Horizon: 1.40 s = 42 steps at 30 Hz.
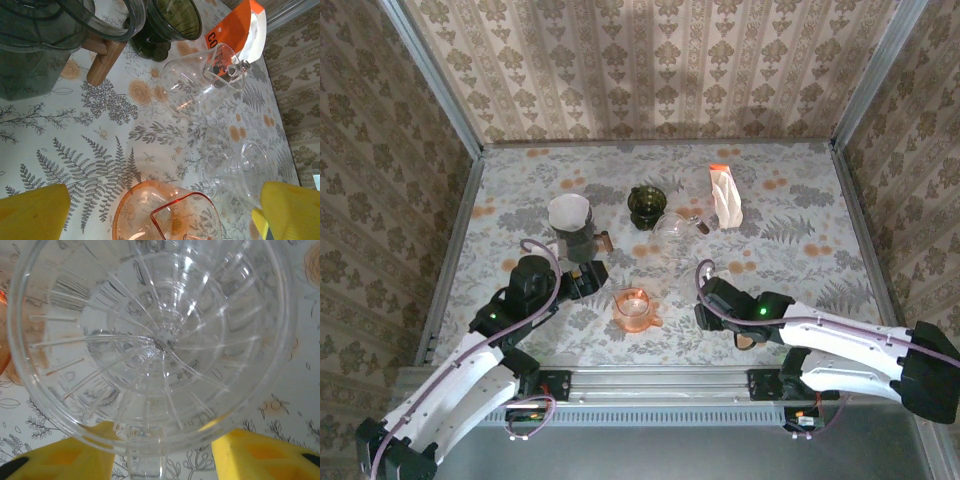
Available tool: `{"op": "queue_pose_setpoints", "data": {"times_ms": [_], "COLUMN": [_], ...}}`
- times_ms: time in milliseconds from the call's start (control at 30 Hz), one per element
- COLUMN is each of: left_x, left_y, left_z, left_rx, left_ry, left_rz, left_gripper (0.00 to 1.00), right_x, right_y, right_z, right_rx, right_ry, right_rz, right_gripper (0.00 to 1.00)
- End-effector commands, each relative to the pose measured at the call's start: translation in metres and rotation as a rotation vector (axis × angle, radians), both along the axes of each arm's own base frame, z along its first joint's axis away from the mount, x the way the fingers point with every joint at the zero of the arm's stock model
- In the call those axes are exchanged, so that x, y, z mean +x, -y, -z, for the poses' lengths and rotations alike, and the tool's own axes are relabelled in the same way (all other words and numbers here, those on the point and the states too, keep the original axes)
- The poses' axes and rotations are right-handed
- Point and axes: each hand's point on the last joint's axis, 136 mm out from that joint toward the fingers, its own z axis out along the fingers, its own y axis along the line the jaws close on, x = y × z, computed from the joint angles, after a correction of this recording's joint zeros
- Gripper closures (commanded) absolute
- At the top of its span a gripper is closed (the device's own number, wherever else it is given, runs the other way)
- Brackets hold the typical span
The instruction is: Place the coffee filter in the dripper
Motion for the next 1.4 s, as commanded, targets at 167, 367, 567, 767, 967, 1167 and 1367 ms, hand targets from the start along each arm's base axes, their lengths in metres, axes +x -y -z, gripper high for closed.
{"op": "queue_pose_setpoints", "data": {"times_ms": [167, 367, 567, 767, 967, 1167, 1367], "left_x": [-0.002, -0.003, -0.005, -0.007, -0.014, -0.019, -0.02], "left_y": [0.0, -0.002, -0.011, -0.027, -0.043, -0.049, -0.048], "left_z": [0.005, 0.007, -0.005, -0.026, -0.053, -0.064, -0.059], "left_rx": [0.0, 0.0, 0.003, 0.026, 0.036, 0.045, 0.041], "left_ry": [-0.015, -0.023, 0.004, 0.053, 0.123, 0.157, 0.15], "left_rz": [0.011, 0.005, -0.018, -0.056, -0.093, -0.098, -0.092], "left_gripper": [0.0, 0.0, 0.0, 0.0, 0.0, 0.0, 0.0], "right_x": [0.016, 0.016, 0.0, -0.018, -0.021, -0.02, -0.019], "right_y": [-0.01, -0.013, -0.041, -0.09, -0.133, -0.154, -0.154], "right_z": [-0.019, -0.041, -0.108, -0.144, -0.144, -0.137, -0.123], "right_rx": [0.005, 0.015, 0.084, 0.134, 0.139, 0.09, 0.046], "right_ry": [0.085, 0.138, 0.245, 0.215, 0.167, 0.147, 0.117], "right_rz": [-0.019, -0.05, -0.22, -0.386, -0.475, -0.517, -0.504], "right_gripper": [0.71, 0.88, 0.94, 0.94, 0.94, 0.94, 0.94]}}
